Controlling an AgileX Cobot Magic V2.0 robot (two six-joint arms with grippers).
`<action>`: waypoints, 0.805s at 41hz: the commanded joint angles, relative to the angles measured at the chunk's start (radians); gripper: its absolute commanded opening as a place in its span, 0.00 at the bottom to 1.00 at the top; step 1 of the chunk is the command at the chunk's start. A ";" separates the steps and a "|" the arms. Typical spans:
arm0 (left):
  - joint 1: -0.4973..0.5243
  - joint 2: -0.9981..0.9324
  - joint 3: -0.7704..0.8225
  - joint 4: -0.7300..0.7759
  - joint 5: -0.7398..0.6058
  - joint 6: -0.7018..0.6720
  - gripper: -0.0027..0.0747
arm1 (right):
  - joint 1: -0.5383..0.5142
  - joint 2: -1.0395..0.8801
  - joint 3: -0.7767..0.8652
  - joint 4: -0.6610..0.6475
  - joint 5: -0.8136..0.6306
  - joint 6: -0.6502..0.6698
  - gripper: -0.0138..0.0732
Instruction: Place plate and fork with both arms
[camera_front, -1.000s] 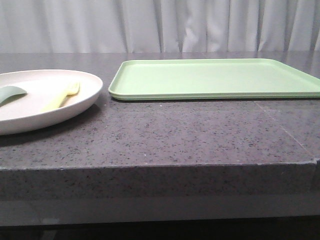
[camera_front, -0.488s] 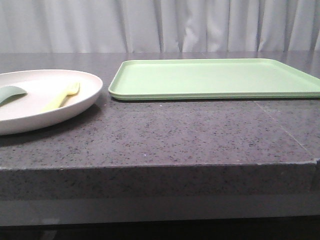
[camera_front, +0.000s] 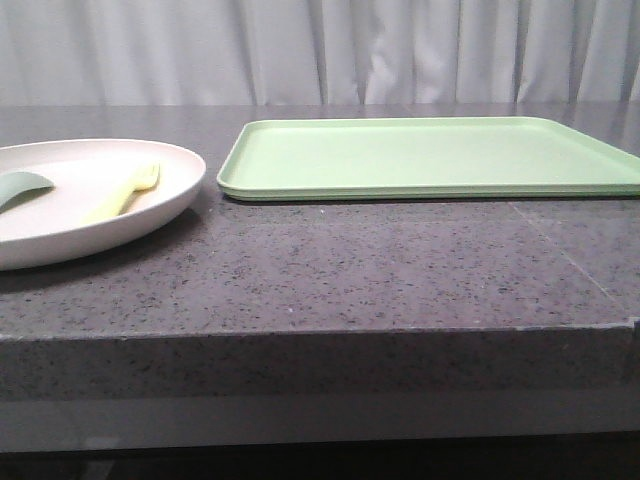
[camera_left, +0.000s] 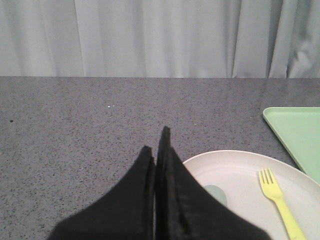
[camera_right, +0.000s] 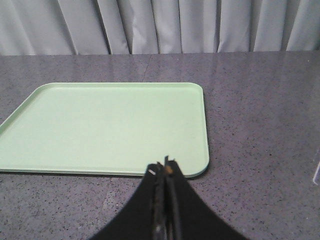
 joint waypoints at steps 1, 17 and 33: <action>0.001 0.010 -0.036 0.003 -0.075 0.002 0.03 | -0.006 0.014 -0.041 0.006 -0.078 -0.009 0.25; 0.001 0.010 -0.034 0.001 -0.070 0.002 0.88 | -0.006 0.014 -0.041 0.006 -0.078 -0.009 0.89; 0.001 0.116 -0.069 0.001 -0.052 0.002 0.85 | -0.006 0.014 -0.041 0.006 -0.078 -0.009 0.89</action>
